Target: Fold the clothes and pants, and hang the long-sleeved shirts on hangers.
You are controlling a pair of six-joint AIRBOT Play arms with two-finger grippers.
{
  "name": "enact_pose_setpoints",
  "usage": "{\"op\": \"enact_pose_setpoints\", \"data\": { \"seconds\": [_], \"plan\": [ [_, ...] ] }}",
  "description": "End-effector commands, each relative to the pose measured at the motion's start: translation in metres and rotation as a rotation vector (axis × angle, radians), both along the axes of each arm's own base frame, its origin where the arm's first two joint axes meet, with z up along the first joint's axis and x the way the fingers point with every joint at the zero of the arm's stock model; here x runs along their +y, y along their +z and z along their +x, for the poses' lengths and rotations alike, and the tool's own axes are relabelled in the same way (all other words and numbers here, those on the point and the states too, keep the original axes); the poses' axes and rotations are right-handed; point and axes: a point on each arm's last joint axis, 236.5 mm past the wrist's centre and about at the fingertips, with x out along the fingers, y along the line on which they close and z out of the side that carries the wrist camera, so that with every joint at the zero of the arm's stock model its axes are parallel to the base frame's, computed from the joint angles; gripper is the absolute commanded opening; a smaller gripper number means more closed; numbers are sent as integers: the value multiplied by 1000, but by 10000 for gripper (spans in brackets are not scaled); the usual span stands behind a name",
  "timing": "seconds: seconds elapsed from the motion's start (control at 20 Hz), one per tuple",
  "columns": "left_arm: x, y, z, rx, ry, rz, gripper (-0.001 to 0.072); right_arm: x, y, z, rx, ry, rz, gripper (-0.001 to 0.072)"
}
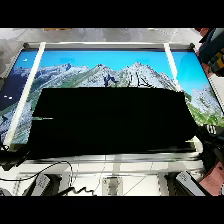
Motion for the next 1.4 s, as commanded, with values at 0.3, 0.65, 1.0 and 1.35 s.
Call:
{"op": "enact_pose_setpoints", "data": {
  "seconds": [0.3,0.65,1.0,1.35],
  "plan": [
    [-12,11,57,-100,-180,87,10,-12,57,13,-81,46,-110,23],
    [17,114,134,-385,-122,177,10,-7,110,-2,-46,90,-174,22],
    [43,170,158,-553,-102,371,9,-17,172,-33,-24,-50,-328,22],
    [4,144,252,-560,-199,238,10,-27,191,26,-239,-150,-286,22]
  ]
}}
